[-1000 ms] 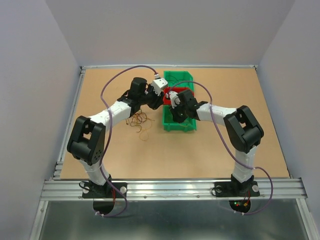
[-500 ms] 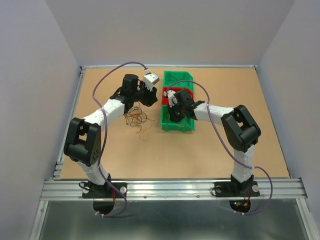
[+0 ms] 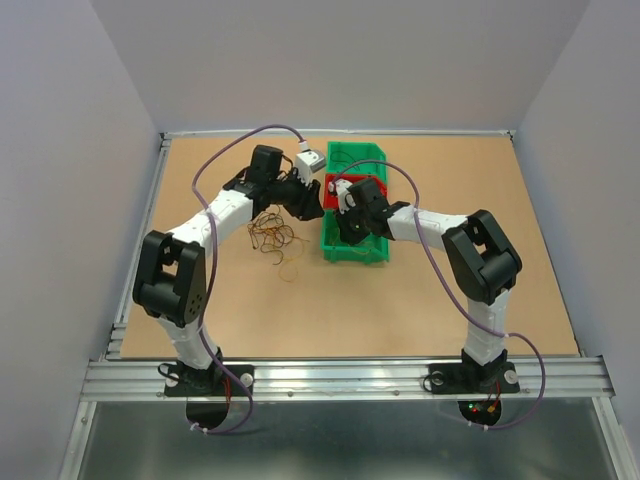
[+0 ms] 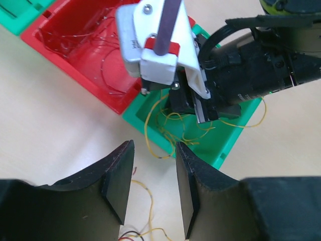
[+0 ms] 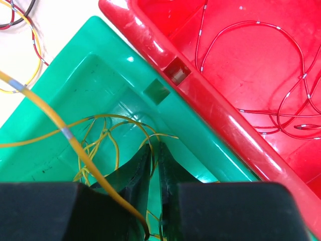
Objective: Untangle the cables
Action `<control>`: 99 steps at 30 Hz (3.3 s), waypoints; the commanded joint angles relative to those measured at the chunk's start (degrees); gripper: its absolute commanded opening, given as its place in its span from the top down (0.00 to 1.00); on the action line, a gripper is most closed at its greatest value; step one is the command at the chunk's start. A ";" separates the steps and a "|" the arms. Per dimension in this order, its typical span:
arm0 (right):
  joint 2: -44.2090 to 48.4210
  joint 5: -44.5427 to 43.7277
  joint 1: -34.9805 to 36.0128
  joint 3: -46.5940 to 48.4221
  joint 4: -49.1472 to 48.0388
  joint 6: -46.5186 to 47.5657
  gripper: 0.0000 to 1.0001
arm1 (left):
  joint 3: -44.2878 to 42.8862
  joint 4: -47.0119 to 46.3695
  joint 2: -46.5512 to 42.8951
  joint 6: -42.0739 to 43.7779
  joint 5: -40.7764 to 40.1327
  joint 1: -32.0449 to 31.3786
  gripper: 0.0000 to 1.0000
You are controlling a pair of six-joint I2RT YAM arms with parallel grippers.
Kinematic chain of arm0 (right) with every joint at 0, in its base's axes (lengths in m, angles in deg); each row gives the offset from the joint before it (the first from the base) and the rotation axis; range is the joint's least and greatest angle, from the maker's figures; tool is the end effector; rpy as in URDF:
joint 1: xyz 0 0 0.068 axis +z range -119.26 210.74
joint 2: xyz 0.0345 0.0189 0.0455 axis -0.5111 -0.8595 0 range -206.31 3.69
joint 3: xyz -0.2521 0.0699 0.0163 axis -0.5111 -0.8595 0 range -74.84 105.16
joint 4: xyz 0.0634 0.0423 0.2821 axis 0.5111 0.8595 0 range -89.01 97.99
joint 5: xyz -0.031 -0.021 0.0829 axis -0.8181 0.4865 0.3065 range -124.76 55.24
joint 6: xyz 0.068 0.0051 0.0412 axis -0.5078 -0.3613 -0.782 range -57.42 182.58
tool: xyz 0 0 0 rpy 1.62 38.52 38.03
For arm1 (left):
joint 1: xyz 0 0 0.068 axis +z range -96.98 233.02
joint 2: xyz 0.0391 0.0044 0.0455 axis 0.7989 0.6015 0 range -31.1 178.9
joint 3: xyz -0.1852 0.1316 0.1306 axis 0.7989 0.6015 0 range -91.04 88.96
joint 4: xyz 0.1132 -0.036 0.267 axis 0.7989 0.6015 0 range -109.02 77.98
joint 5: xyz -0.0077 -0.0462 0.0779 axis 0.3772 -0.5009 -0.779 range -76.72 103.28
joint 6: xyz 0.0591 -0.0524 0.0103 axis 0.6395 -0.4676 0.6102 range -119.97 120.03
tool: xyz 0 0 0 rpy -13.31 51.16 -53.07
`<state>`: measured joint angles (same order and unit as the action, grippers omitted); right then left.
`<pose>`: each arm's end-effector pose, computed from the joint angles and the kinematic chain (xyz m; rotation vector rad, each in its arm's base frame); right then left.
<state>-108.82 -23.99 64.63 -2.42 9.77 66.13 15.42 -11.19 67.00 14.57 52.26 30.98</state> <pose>0.3755 0.2677 0.1078 -0.8708 2.2984 0.4646 0.3920 -0.2054 0.2348 1.0259 1.8277 -0.8007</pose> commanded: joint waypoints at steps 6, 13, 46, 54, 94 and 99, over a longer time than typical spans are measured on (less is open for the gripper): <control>2.82 -1.18 0.56 -1.32 -1.48 -0.74 0.82 | -1.52 1.22 4.11 0.05 0.04 -1.86 0.52; 5.28 -0.66 0.56 -3.33 -2.97 -1.00 0.79 | -1.35 -1.76 6.05 0.66 -5.31 -4.14 1.00; 33.14 -12.00 0.83 -23.46 -3.42 -10.84 0.51 | 1.29 -5.73 2.35 1.27 -12.00 -7.22 1.00; 36.74 -15.86 4.60 -26.28 -2.54 -12.60 0.45 | 1.03 -5.55 2.62 1.45 -12.97 -7.40 1.00; 32.27 -31.16 8.21 -15.48 0.63 -8.48 1.00 | -2.14 -3.53 4.29 2.59 -16.75 -11.88 1.00; 29.81 -29.93 7.95 -11.61 0.54 -6.54 0.99 | -2.40 -3.53 4.29 2.68 -17.27 -12.32 1.00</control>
<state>-77.76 -55.23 73.08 -19.18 12.11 56.90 15.72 -14.71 72.16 16.50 35.87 18.70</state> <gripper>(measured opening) 0.015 0.034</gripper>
